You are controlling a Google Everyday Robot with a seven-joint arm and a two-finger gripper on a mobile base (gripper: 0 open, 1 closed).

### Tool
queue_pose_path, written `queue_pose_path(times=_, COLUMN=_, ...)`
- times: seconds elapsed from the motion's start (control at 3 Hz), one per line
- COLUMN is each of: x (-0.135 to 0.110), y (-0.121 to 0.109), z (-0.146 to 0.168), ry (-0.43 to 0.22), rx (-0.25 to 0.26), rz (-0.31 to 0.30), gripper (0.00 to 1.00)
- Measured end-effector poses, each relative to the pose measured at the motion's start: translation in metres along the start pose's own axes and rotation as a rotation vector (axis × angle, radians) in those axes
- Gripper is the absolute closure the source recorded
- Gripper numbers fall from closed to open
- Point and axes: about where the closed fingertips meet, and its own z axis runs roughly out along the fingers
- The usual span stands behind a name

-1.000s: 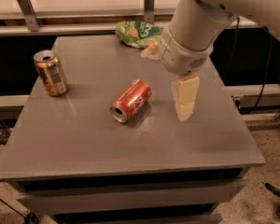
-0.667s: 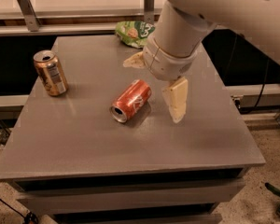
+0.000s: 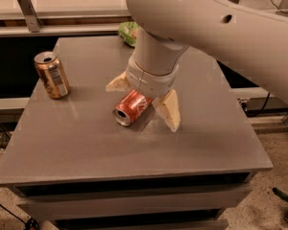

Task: Place coke can upright

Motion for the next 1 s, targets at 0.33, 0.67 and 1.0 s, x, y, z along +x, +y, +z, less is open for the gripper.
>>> queue_pose_path(times=0.33, x=0.0, y=0.0, z=0.0, ry=0.0, rx=0.0, rz=0.0, gripper=0.0)
queue_pose_path(times=0.67, x=-0.001, y=-0.007, z=0.004, ry=0.035, rx=-0.048, rz=-0.053, gripper=0.0)
queue_pose_path(times=1.0, x=0.0, y=-0.018, z=0.019, ry=0.068, rx=-0.131, rz=-0.125, gripper=0.0)
